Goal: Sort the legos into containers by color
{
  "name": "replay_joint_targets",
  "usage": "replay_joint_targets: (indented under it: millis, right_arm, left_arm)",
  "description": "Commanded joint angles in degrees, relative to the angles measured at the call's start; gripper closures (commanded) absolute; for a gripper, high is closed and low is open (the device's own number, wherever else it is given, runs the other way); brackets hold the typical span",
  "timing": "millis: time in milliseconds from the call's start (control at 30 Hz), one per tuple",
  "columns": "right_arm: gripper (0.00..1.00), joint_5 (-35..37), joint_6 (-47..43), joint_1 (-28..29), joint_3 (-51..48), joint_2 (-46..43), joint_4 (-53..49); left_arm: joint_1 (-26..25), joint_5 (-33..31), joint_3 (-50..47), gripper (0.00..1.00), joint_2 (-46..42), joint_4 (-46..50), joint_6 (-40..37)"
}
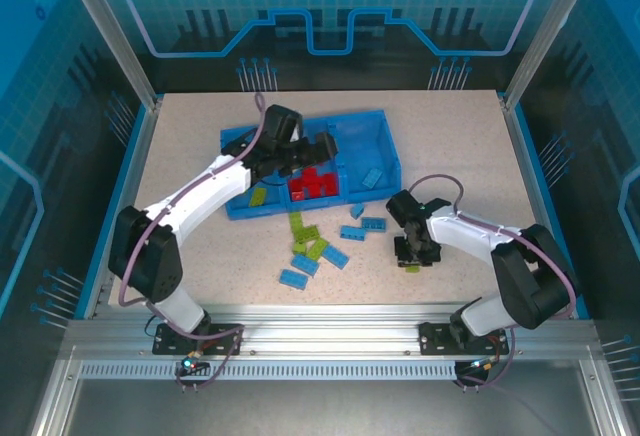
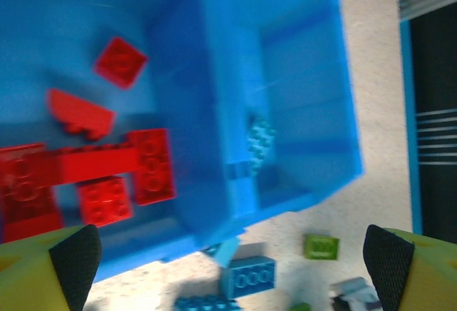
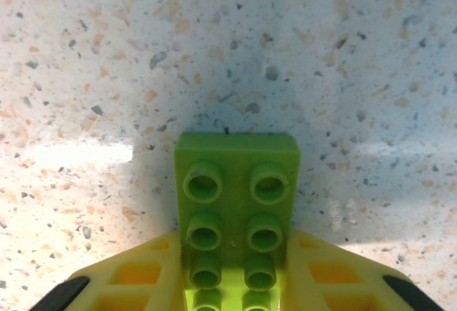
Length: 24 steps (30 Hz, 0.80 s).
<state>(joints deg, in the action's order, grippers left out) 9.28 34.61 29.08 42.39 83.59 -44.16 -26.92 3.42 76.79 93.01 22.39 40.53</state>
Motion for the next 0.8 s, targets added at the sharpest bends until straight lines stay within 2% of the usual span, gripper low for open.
replay_joint_targets:
  millis: [0,200,333,533,667,767]
  right_arm:
    - [0.73,0.9,1.8,2.2,2.4,-1.4,-1.1]
    - [0.73,-5.9,0.1,4.7,11.1,-8.8,2.7]
    - [0.72,-14.4,0.2,7.3,18.7,-6.6,10.8]
    - [0.72,-17.9,-2.4,14.0,40.2,10.5,12.1]
    - [0.74,-21.1,-1.1,15.6,55.7,23.3,11.5]
    - [0.74,-20.4,-1.5,16.4,70.9,34.1,6.3]
  left_arm:
    - [2.2,-2.3,-4.1,0.01,-5.5,0.5,0.1]
    - [8.5,-1.3,-14.0,0.01,-12.6,0.4,2.7]
    - [11.1,-3.0,-19.3,0.01,-17.5,1.6,2.9]
    - [13.0,-6.3,-26.4,0.01,-24.2,3.5,4.1]
    - [15.2,-7.7,-29.6,0.01,-27.4,6.1,3.8]
    - [17.2,-9.1,-31.2,0.01,-30.1,8.4,3.3]
